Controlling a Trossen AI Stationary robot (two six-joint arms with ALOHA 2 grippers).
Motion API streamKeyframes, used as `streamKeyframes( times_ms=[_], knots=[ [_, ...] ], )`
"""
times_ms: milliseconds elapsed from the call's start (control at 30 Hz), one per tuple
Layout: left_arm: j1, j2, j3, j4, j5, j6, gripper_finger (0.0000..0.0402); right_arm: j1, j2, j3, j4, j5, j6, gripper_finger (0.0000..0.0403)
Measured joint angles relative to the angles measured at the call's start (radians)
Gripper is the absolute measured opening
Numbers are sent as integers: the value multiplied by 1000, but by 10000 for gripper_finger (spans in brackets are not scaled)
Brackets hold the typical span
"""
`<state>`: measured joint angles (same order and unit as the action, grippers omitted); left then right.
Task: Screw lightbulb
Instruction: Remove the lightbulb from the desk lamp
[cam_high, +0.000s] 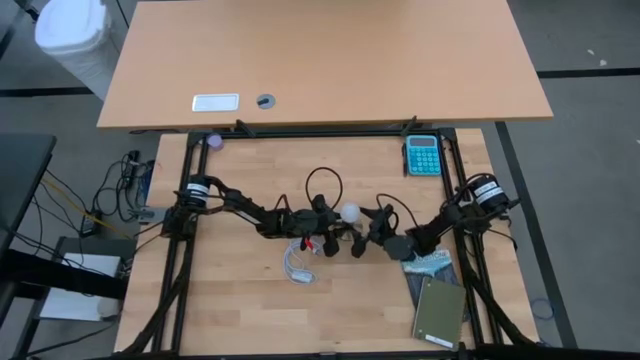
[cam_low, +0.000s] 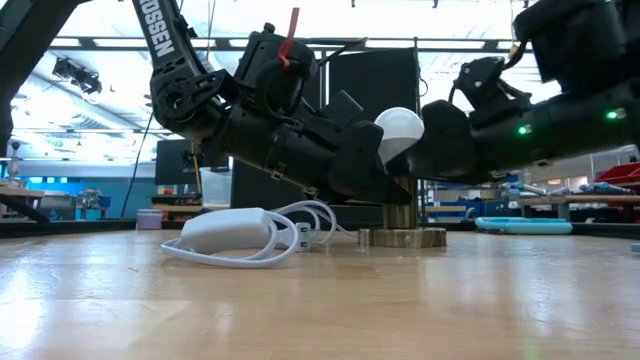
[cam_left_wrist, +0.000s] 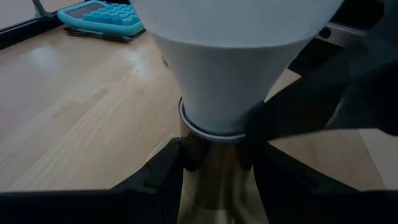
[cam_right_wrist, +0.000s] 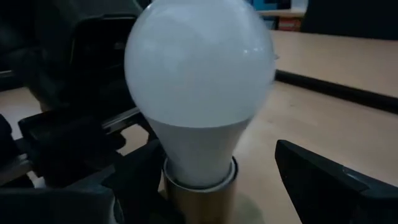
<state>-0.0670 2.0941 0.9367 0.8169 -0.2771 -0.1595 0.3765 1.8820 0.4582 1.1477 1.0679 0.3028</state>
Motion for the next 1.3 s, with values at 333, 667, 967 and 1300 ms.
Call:
streamKeyframes(
  times_ms=[333,667,967,1300],
  knots=[
    [0,1,-1,-1,-16,-2,171,111,-4,-66,4,335,49,305],
    [-1,1,0,0,-10,-2,171,129,-5,-84,95,115,93,305],
    [-1,1,0,0,-14,-2,171,42,-5,-20,90,-10,-8,305],
    [0,1,0,0,-18,-2,171,5,-4,1,61,-25,-46,272]
  ],
)
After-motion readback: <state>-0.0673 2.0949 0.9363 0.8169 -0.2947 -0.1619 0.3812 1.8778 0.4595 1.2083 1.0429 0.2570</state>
